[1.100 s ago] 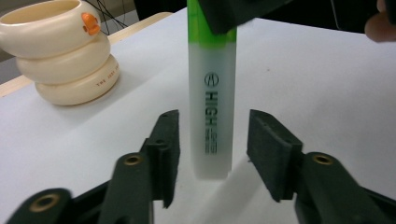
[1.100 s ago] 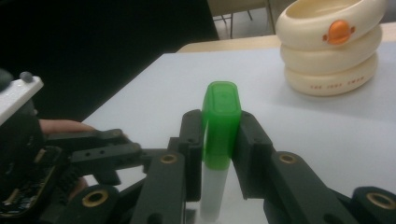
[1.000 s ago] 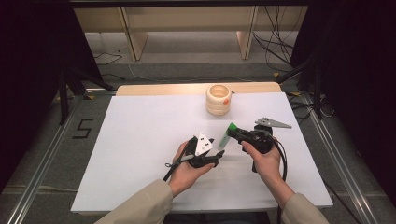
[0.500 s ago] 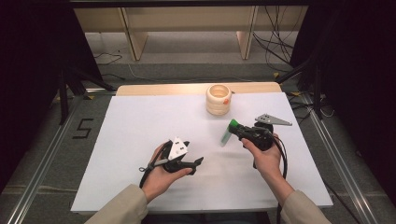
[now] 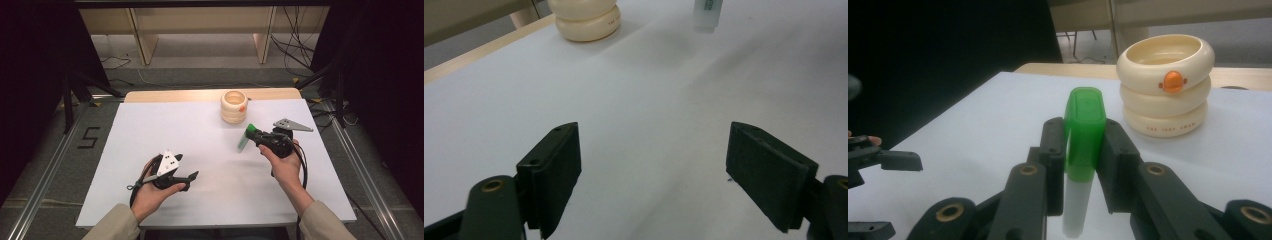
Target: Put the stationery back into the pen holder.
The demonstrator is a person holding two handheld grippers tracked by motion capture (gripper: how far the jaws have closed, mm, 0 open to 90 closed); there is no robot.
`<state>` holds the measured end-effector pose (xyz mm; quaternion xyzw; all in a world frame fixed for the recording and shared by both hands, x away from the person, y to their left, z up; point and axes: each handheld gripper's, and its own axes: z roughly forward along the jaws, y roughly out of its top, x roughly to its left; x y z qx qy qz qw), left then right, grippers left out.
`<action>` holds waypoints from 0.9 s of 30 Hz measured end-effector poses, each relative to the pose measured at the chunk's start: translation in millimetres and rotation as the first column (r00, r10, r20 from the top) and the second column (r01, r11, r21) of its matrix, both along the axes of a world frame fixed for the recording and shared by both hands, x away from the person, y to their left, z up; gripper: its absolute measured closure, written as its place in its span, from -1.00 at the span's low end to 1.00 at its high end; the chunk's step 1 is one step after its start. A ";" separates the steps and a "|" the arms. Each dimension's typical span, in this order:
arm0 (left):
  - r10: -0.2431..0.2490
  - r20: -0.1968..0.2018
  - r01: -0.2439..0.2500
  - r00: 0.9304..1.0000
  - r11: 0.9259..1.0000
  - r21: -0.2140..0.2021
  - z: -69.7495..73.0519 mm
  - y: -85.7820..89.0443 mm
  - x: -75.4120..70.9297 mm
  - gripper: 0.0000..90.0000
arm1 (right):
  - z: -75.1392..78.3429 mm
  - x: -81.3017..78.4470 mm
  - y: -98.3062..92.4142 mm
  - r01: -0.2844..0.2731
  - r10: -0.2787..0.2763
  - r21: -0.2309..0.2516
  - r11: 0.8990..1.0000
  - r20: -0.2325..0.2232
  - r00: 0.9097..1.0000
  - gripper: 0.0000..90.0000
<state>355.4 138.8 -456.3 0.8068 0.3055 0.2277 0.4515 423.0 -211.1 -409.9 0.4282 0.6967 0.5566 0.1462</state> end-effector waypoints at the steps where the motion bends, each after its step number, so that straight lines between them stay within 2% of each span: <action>1: 0.000 -0.002 0.000 1.000 1.000 -0.001 -0.4 1.7 -0.5 -0.52 | 0.4 0.5 0.0 0.002 -0.002 0.001 1.000 0.002 1.000 0.66; 14: 0.030 -0.003 -0.030 1.000 0.999 0.011 -5.7 27.0 -7.4 -0.52 | 4.7 5.3 -0.5 0.017 -0.017 -0.015 1.000 0.020 1.000 0.66; 27: 0.040 -0.007 -0.039 0.999 0.999 0.022 -9.7 31.4 -8.1 -0.52 | 9.2 14.6 1.6 0.043 -0.042 -0.026 0.999 0.049 0.998 0.66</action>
